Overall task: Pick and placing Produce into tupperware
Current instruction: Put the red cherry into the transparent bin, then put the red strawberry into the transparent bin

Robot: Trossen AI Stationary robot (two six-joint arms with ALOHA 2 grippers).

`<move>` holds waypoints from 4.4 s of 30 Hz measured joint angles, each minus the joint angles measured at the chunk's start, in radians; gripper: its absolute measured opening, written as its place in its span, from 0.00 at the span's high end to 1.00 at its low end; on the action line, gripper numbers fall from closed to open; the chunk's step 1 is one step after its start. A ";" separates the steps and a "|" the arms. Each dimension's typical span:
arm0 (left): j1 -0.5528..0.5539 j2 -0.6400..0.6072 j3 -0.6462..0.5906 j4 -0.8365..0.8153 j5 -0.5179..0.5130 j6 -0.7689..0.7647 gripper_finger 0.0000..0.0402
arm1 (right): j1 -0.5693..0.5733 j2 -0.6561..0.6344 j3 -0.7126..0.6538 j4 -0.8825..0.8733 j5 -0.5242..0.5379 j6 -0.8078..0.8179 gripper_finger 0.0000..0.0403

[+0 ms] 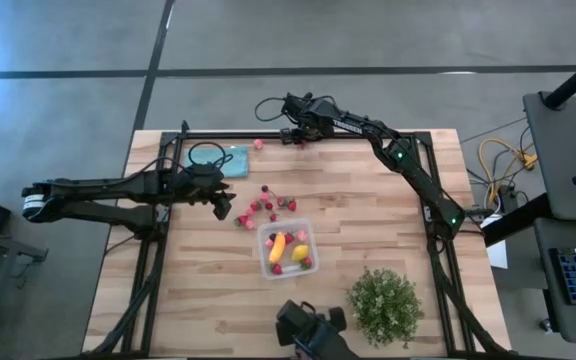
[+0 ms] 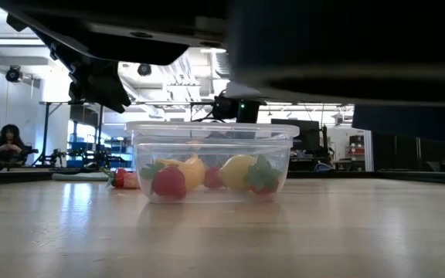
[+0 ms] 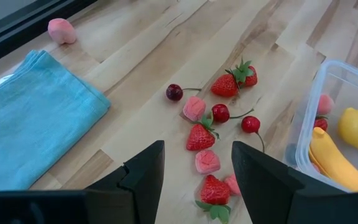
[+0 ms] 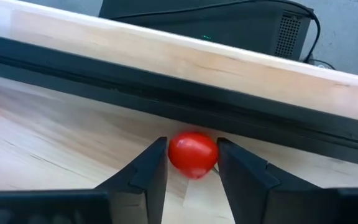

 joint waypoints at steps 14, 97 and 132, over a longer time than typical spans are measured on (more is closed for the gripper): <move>0.000 0.000 0.000 0.000 0.000 0.000 0.57 | 0.011 -0.019 0.024 -0.036 -0.041 -0.023 0.71; 0.001 0.000 0.000 -0.072 0.005 -0.163 0.57 | 0.436 -0.051 -0.048 -0.299 -0.093 -0.348 0.44; 0.001 0.000 0.000 -0.043 0.004 -0.163 0.57 | 0.429 -0.051 -0.058 -0.259 -0.092 -0.341 0.44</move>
